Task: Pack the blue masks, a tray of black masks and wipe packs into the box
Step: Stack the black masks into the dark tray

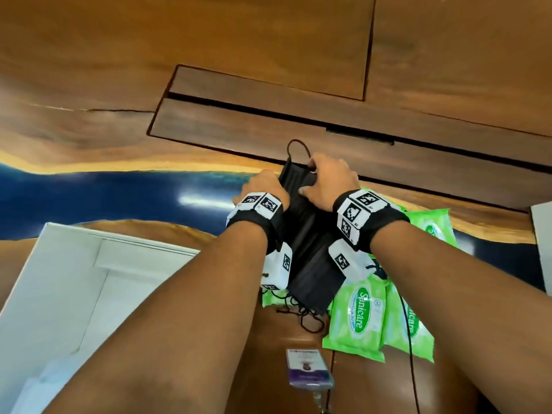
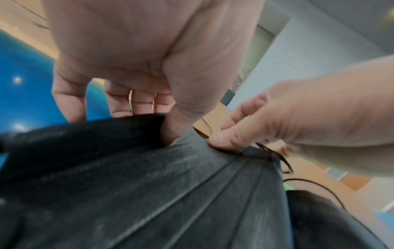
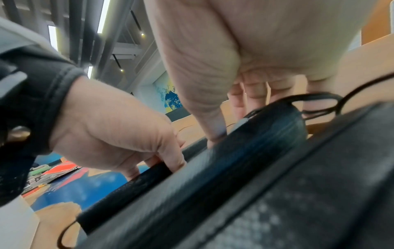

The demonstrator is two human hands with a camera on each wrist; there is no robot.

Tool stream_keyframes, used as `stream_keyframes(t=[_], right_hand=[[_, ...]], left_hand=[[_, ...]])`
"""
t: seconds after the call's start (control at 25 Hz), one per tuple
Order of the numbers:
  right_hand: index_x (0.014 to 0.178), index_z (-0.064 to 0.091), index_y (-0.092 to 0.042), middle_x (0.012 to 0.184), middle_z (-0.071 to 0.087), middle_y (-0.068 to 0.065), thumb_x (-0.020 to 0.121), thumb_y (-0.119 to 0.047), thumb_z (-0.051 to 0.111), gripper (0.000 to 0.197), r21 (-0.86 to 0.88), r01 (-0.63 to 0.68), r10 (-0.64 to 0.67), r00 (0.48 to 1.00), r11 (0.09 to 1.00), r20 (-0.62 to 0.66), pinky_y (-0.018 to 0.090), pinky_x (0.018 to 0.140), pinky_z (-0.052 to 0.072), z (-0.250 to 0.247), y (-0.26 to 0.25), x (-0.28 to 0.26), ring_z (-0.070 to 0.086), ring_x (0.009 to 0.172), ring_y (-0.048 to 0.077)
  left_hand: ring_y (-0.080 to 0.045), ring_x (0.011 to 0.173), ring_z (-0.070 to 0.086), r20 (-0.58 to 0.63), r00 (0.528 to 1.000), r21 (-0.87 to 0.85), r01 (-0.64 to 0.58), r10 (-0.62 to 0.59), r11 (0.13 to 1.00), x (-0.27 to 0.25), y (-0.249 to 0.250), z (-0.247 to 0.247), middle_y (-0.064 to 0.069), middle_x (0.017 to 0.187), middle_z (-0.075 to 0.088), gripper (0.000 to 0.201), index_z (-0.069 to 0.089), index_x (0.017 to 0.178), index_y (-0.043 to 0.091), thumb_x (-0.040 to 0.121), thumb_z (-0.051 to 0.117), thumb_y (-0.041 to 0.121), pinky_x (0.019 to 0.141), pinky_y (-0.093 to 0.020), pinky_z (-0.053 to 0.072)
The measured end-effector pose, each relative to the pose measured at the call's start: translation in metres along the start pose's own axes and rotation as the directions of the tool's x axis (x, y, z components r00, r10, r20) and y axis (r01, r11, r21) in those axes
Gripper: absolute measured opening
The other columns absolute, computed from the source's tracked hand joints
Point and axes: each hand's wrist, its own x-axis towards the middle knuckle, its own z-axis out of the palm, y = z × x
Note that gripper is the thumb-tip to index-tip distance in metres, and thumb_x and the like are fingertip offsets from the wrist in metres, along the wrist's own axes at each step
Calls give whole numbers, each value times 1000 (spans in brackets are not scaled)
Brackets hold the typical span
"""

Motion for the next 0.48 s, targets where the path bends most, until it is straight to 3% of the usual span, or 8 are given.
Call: stream_keyframes(t=[0.08,0.16,0.2,0.32,0.48], right_hand=[[112,53,-22,112,64,1,79,-40,73,42,16,-22,21,999,1000,30,41,97,42,-4,7,-1,56,112,28],[108,58,-23,109,64,2,80,-34,74,34,72,-23,17,997,997,79,39,96,45,-9,11,-2,59,107,26],[105,62,-21,107,65,3,81,-30,73,28,118,-7,-3,997,993,82,37,93,48,-10,12,-2,60,105,25],[98,67,-16,102,70,5,86,-19,69,12,284,75,-90,995,956,40,30,80,49,-18,14,-9,63,95,23],[87,66,-17,90,68,3,89,-8,63,11,457,185,-183,982,870,-49,32,82,48,-40,22,-30,61,86,18]], left_hand=[[-33,90,58,45,999,-33,-6,7,999,-7,0,-5,-12,97,60,15,49,75,14,87,57,15,86,-39,51],[-31,82,56,53,998,-74,-41,45,996,-16,4,-9,-11,96,62,6,60,90,9,87,55,12,74,-33,48],[-30,81,56,47,996,-93,-65,70,994,-21,5,-11,-12,97,63,14,61,98,9,86,54,10,72,-32,46],[-30,86,57,47,988,-134,-138,146,981,-36,11,-18,-10,97,62,20,59,104,11,86,52,7,74,-34,48],[-32,90,63,42,972,-260,-211,229,942,-60,20,-30,-11,95,67,31,64,108,16,83,50,5,81,-38,55]])
